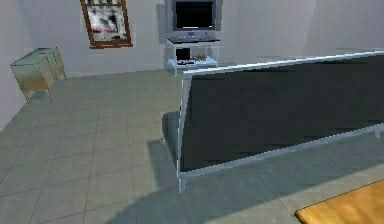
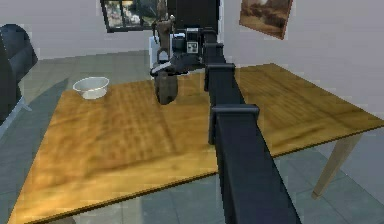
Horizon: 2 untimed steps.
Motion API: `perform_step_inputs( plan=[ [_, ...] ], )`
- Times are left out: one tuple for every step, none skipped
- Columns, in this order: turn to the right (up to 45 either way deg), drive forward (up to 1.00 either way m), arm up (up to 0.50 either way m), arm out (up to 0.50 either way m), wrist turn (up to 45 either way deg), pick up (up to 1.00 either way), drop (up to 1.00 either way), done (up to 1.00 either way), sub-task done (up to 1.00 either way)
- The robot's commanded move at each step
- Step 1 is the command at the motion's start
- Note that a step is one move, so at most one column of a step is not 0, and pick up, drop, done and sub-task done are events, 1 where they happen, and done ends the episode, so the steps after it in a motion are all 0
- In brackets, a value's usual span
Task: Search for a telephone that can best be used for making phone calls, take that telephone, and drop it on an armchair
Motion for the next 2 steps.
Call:
perform_step_inputs(
  plan=[
    [0.0,0.0,0.0,0.0,-45.0,0.0,0.0,0.0,0.0],
    [0.0,0.0,0.0,0.0,-45.0,0.0,0.0,0.0,0.0]
  ],
)
